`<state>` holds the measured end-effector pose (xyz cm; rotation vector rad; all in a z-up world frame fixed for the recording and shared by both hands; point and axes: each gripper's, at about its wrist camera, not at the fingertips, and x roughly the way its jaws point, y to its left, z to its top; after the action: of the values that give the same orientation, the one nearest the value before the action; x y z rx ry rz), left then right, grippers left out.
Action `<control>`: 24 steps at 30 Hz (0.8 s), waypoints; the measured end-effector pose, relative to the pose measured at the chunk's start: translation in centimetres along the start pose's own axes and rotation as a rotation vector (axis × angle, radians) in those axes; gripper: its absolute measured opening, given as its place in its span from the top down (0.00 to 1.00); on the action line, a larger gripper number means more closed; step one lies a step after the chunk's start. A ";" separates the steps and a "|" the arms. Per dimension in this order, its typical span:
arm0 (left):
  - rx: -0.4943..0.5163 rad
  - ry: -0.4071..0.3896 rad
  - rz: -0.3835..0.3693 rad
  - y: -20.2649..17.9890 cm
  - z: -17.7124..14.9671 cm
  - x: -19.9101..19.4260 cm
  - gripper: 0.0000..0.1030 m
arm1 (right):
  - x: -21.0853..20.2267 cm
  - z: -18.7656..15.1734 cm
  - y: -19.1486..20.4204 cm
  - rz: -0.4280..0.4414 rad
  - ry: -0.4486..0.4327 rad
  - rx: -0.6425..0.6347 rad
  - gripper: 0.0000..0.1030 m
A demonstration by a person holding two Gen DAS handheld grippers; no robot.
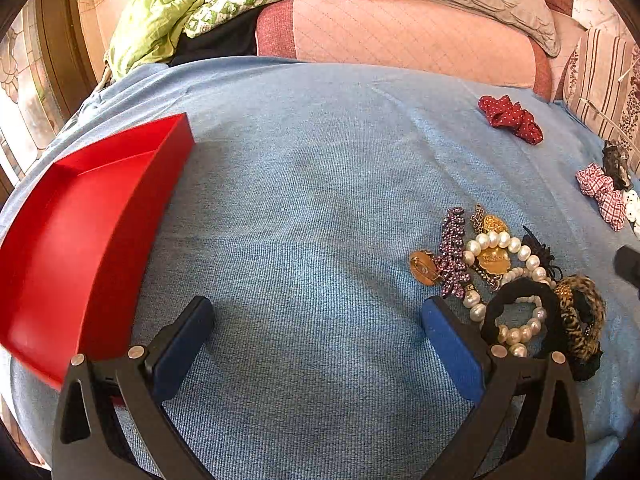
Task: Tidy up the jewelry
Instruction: 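Set the red tray down on the blanket beside the jewelry pile by hand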
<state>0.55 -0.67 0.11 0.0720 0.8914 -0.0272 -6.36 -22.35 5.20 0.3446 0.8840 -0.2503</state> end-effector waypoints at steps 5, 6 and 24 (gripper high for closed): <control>0.003 0.001 0.000 0.0 0.1 0.0 0.00 | -3.7 -0.2 -0.7 0.063 -0.096 0.029 0.03; 0.002 0.000 0.000 0.0 0.0 0.0 0.00 | -4.4 -0.2 -0.7 0.069 -0.111 0.030 0.03; 0.042 -0.057 -0.010 1.4 -1.0 -5.0 0.00 | -10.0 -4.9 1.6 0.270 -0.172 -0.162 0.10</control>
<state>-3.32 0.72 3.48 0.1050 0.8344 -0.0572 -15.38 -18.25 10.59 0.2835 0.6746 0.0416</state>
